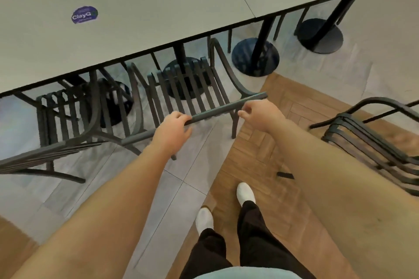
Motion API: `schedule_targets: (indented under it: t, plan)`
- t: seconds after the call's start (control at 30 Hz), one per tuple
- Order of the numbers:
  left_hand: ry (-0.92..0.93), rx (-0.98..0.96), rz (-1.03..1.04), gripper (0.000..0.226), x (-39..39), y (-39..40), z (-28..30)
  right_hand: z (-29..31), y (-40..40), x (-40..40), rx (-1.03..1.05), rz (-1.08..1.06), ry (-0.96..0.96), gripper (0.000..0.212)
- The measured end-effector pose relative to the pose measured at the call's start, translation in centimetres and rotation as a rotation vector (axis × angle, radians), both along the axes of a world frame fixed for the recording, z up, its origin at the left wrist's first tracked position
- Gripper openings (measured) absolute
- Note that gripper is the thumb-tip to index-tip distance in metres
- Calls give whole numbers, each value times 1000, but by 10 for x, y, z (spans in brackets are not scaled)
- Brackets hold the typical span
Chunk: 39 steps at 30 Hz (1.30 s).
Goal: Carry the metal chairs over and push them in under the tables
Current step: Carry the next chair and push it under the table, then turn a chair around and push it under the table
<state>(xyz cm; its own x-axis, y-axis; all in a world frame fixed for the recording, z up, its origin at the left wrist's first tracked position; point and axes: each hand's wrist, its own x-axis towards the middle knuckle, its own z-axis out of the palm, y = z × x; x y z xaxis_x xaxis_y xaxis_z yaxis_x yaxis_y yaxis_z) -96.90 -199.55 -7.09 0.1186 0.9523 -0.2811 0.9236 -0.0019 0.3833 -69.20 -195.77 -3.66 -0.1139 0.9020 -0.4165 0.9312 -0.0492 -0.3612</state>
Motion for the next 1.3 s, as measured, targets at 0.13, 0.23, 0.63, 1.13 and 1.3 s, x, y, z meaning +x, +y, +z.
schedule_targets:
  t: [0.13, 0.23, 0.63, 1.13, 1.3]
  plan:
    - [52, -26, -197, 34, 40, -13, 18, 9, -54, 18, -79, -67, -108, 29]
    - [68, -84, -335, 36, 72, -33, 25, 12, -96, 35, -113, -140, -139, 31]
    - [126, -191, -697, 38, 230, -143, 37, 19, -282, 171, -164, -551, -144, 31]
    - [85, -204, -858, 34, 517, -340, 28, 26, -522, 431, -169, -843, -109, 22]
    - [66, -205, -892, 33, 589, -367, 26, 41, -556, 513, -129, -868, -105, 23]
